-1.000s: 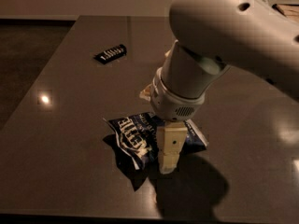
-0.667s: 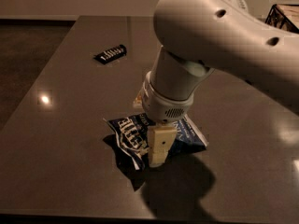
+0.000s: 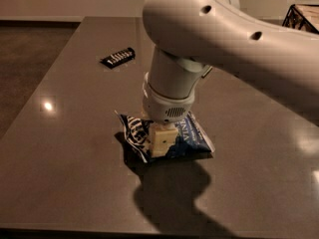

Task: Move blue chip bag near rxbar chocolate

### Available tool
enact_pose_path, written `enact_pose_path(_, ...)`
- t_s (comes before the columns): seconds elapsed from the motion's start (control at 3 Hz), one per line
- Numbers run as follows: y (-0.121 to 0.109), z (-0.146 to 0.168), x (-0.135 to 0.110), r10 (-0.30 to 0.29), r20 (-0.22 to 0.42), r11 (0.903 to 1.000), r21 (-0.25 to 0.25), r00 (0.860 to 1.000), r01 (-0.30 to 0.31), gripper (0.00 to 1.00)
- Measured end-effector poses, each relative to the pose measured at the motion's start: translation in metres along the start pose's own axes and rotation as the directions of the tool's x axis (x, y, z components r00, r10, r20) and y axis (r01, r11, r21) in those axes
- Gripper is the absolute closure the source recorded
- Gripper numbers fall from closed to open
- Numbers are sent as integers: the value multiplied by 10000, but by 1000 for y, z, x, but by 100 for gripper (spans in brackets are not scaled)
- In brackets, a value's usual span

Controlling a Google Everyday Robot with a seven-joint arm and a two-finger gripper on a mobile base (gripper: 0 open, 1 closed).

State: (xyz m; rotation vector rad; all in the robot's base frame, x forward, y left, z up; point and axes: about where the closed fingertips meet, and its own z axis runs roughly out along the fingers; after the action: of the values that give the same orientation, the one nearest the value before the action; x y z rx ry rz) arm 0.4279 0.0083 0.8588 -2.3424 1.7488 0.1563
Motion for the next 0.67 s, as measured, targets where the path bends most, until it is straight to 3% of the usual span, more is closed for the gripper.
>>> enact_pose_path(0.33, -18, -14, -14, -406, -71, 9989, 248, 9992, 407, 88)
enact_pose_path(0.67, -52, -33, -35, -767, -136, 9937, 811, 9970, 775, 100)
